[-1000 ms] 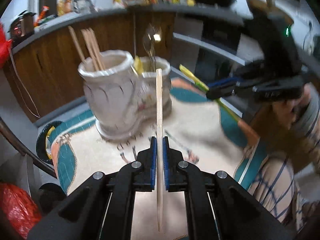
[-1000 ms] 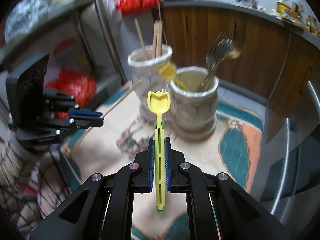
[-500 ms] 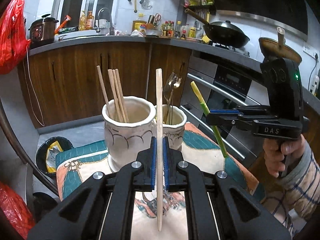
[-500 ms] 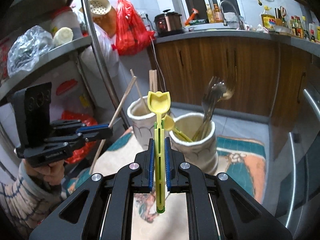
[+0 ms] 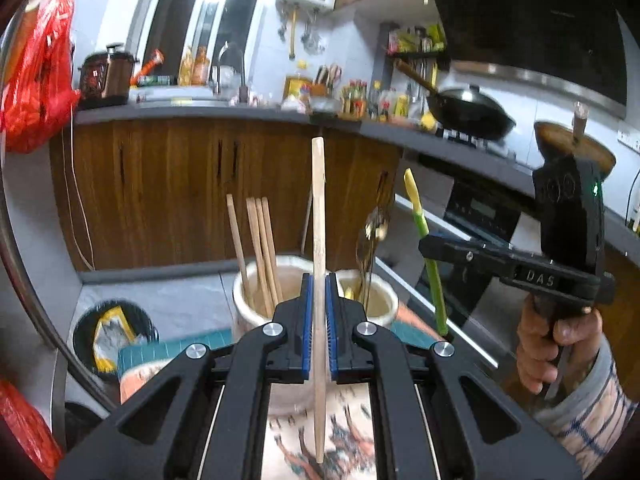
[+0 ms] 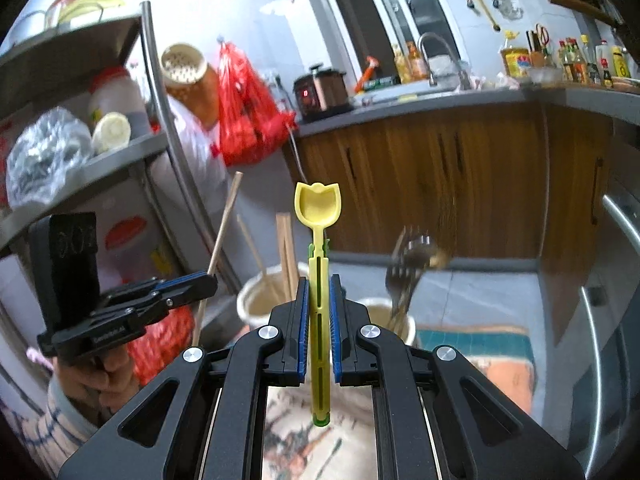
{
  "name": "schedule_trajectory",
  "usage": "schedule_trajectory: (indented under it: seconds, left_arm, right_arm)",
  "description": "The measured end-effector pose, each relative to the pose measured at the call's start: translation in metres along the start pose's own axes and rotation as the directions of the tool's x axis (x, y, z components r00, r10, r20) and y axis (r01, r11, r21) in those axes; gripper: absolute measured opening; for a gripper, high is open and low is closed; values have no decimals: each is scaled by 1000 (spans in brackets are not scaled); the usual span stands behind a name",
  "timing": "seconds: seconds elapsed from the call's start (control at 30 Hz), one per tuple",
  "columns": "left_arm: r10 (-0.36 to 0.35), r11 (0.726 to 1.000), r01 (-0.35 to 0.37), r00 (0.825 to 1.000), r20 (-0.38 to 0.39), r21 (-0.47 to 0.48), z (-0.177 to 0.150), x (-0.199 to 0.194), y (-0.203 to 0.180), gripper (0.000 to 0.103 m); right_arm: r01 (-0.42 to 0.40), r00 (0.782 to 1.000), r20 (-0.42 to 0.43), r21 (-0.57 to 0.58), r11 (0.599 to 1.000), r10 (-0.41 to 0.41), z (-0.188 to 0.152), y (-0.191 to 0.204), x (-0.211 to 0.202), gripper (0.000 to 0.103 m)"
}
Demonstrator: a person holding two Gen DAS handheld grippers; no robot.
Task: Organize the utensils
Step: 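Lift the chopstick above the tall holder while the right tool lifts the yellow spoon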
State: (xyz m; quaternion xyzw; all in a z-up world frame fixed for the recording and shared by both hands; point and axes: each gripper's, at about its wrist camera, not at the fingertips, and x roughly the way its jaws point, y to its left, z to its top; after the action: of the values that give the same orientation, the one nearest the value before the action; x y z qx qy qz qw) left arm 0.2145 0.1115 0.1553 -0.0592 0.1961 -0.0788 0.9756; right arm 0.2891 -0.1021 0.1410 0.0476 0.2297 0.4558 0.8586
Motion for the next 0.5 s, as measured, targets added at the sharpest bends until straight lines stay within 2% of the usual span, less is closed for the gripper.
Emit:
schedule_trajectory:
  seconds: [0.17, 0.27, 0.37, 0.5]
  left_arm:
    - [12, 1000, -14, 997, 76, 18, 15, -2, -1, 6]
    - [13, 1000, -13, 991, 132, -5, 24, -1, 4, 6]
    - [10, 1000, -6, 983, 182, -21, 32, 4, 10, 6]
    - [8, 999, 3, 965, 263, -41, 44, 18, 16, 6]
  right_arm:
    - [15, 998, 60, -11, 1000, -15, 3, -1, 1, 10]
    - [18, 997, 81, -7, 1000, -18, 3, -4, 5, 10]
    - [27, 995, 100, -25, 999, -25, 3, -3, 10, 10]
    - [78, 990, 123, -62, 995, -70, 2, -1, 23, 10]
